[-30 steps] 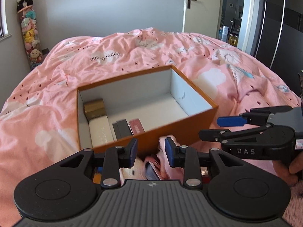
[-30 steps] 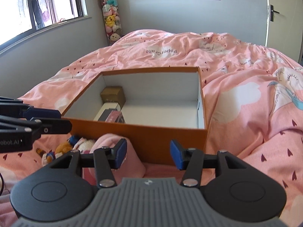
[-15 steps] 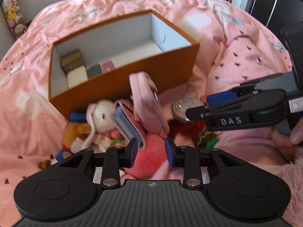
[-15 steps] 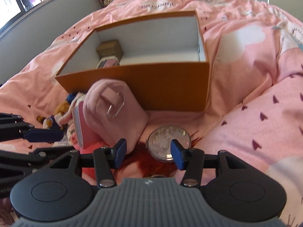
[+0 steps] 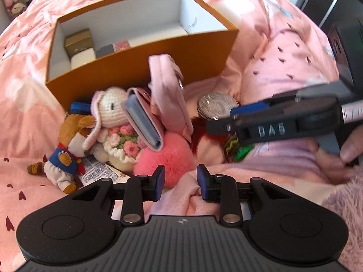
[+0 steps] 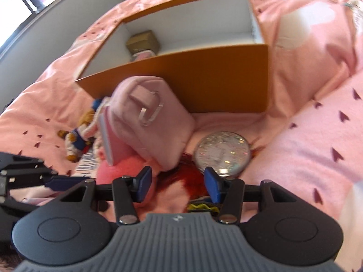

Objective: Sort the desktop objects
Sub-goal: 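Withdraw both grippers from the shoebox back toward the item pile, then reach the left gripper to the blue card wallet while the right gripper approaches the pink pouch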

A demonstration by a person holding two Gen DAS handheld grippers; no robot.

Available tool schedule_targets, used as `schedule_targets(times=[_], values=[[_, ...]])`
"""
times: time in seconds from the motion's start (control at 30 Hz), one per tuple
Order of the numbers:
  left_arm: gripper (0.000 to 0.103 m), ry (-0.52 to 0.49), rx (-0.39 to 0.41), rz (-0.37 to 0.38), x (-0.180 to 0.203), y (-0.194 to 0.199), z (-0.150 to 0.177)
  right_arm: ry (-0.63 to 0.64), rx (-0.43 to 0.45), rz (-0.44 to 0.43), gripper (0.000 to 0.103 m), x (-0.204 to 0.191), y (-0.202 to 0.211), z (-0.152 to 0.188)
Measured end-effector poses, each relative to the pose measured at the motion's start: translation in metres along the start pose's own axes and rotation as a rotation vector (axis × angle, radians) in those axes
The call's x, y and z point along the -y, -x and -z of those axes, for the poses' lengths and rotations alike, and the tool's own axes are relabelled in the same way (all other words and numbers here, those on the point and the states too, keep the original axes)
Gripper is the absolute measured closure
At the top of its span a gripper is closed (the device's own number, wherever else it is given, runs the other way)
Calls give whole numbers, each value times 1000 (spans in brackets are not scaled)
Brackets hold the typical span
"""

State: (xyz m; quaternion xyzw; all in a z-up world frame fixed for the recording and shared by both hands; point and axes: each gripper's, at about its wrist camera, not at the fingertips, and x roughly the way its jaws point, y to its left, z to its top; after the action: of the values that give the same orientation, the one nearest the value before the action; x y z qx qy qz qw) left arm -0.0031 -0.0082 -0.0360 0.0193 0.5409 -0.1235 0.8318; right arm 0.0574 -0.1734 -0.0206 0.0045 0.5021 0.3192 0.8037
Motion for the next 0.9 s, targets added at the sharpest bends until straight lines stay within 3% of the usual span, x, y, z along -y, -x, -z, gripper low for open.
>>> schedule_targets(times=[0.13,0.27,0.47,0.67,0.9], values=[[68,48,59,0,-11,9,-4,82,26,-27,49,-18,1,-3],[68,155,119,-52,-34,16,-11,154,70,-15,49,-33,1,-14],[68,255,134,-99,-62,23,-16,134,140,-17,47,-40,5,-44],[68,258,149,-88,-70,25,-19,97,158,27,45,-45,-4,-73],[68,209,155,-18,-61,17,-24,57,103,31,45,-34,-8,-62]])
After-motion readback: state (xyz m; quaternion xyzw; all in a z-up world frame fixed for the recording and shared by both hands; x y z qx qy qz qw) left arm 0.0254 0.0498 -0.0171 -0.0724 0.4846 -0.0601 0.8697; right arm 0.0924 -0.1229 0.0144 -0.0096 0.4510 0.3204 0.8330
